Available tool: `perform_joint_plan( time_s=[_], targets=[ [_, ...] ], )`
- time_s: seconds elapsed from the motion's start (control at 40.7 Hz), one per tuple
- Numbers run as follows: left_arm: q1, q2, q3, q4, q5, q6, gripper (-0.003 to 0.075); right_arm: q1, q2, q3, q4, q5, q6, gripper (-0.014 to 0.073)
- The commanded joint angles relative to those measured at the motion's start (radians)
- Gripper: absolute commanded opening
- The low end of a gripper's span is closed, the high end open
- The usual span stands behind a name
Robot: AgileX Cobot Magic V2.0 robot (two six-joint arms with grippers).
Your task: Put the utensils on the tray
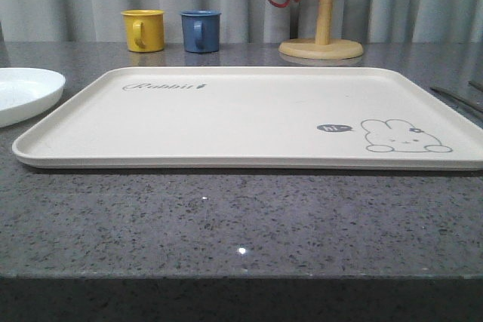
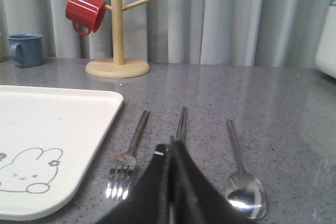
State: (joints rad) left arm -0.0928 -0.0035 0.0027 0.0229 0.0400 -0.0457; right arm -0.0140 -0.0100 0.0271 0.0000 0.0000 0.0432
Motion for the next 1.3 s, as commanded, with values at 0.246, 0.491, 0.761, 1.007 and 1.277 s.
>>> perform_joint_plan(
  time_s=[0.246, 0.491, 0.761, 1.007, 1.277],
  targets=[
    [0.001, -0.023, 0.018, -0.002, -0.085, -0.008, -0.0020, -0.003, -0.017, 0.000, -0.011, -0.086, 0.000, -0.0068],
    [0.001, -0.023, 0.018, -0.002, -0.085, -0.008, -0.0020, -0.003, -0.017, 0.000, -0.011, -0.086, 0.000, -0.0068],
    [0.001, -0.023, 0.014, 0.008, -0.156, -0.008, -0.0020, -0.003, -0.017, -0.008, -0.009, -0.114, 0.000, -0.0068],
    [0.001, 0.027, -0.298, 0.043, -0.040, -0.008, -0.0020, -0.003, 0.003, -0.309, -0.009, 0.207, 0.000, -0.0068],
    [0.001, 0.337, -0.732, 0.083, 0.426, -0.008, -0.0020, -0.003, 0.292, -0.730, 0.000, 0.530, 0.000, -0.0068]
  ],
)
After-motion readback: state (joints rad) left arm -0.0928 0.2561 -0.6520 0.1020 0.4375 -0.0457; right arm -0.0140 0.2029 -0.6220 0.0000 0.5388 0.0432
